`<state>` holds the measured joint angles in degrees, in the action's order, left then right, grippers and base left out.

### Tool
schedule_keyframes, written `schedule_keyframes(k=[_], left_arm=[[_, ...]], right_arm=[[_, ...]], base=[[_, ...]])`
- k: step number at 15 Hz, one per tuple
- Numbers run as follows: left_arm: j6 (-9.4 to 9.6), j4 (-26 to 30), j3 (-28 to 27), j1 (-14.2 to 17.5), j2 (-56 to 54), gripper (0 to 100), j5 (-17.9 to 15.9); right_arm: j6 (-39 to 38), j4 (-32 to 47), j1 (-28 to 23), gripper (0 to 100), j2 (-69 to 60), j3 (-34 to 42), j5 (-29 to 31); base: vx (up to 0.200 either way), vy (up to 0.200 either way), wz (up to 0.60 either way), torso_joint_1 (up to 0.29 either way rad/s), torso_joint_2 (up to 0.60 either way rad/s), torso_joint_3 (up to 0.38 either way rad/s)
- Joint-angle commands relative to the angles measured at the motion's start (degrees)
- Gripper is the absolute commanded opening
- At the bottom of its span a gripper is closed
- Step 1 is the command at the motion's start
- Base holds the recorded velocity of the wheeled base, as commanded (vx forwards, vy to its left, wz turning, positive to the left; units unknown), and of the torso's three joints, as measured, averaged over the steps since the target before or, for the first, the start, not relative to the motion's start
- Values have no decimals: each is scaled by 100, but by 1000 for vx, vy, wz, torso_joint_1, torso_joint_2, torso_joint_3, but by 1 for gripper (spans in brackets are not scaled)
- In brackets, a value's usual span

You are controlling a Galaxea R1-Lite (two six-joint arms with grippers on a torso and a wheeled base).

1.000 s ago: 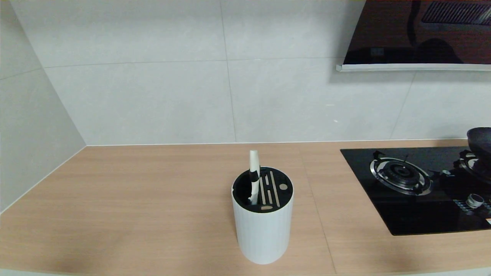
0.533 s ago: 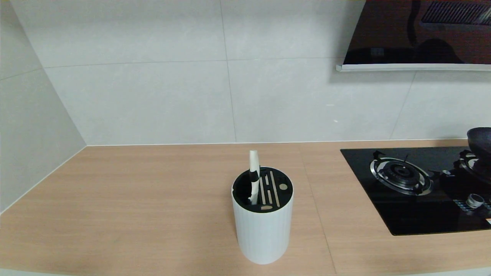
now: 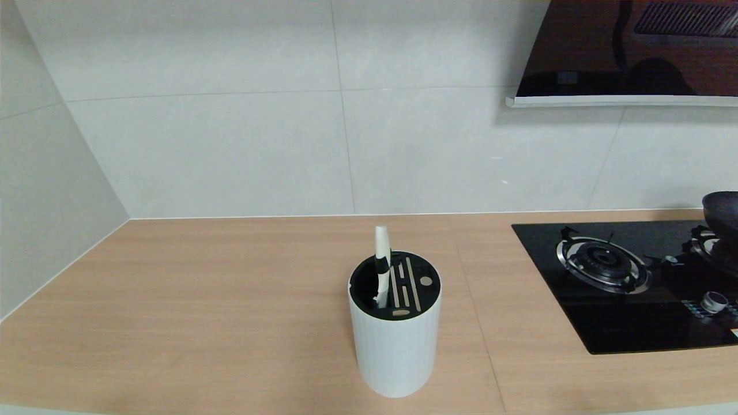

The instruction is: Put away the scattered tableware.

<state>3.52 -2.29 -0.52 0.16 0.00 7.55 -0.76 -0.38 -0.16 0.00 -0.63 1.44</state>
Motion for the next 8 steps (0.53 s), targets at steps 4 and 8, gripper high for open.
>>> schedule_keyframes(k=[4,8], left_arm=[[-414,220,52,2,0,100,-561],[-405,220,52,2,0,100,-561]], right_arm=[[32,29,-2,100,9,55,-82],[32,29,16,100,9,55,-223]], base=[[0,0,0,0,0,0],[0,0,0,0,0,0]])
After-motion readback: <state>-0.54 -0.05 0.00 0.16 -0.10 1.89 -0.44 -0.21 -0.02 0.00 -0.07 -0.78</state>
